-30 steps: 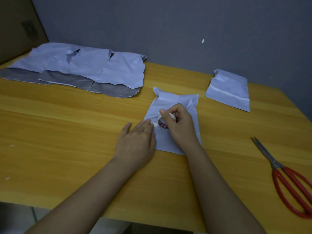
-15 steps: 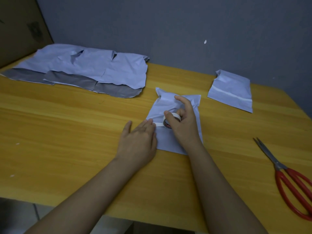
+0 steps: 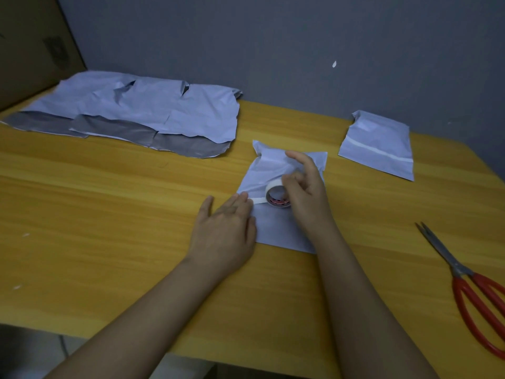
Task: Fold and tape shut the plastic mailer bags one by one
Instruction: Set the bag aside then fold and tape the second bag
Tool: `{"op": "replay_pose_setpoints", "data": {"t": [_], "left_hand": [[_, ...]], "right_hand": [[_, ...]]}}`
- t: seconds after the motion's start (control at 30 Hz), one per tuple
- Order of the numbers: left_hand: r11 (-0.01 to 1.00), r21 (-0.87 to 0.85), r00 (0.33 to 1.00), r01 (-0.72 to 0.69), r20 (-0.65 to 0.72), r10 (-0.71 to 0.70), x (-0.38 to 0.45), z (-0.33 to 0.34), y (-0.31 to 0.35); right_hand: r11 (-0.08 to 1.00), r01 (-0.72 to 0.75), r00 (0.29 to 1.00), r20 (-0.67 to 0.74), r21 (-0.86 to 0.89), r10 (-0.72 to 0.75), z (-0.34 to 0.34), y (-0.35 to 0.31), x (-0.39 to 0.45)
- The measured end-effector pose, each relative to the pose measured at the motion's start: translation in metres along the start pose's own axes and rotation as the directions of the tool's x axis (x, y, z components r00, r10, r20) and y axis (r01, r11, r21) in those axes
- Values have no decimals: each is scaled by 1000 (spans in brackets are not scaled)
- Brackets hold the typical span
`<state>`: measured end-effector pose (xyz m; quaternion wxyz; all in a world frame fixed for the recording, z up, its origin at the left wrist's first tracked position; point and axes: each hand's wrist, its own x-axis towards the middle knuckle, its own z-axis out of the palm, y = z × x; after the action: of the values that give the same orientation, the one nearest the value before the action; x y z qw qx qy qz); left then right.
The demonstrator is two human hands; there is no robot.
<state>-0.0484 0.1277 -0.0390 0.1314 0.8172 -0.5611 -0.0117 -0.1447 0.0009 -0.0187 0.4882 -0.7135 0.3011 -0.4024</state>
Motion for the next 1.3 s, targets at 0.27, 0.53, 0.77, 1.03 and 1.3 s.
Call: {"op": "replay_pose_setpoints", "data": {"t": [0.27, 0.53, 0.77, 1.03, 1.3], "left_hand": [[1000, -4, 1000, 9, 1, -9, 1, -2, 3], [1000, -14, 1000, 13, -7, -13, -1, -4, 3], [1000, -8, 1000, 12, 0, -12, 0, -3, 3], [1000, -7, 1000, 6, 14, -6, 0, -3, 2], [1000, 2, 1000, -2, 15, 2, -1, -5, 4]], "right_hand": [[999, 5, 999, 40, 45, -7, -2, 0, 3], [999, 32, 997, 65, 6, -32, 2, 3, 1], [996, 45, 995, 92, -73, -38, 4, 5, 0], [997, 41, 995, 95, -66, -35, 3, 7, 1], [998, 42, 997, 71, -36, -39, 3, 6, -2]]}}
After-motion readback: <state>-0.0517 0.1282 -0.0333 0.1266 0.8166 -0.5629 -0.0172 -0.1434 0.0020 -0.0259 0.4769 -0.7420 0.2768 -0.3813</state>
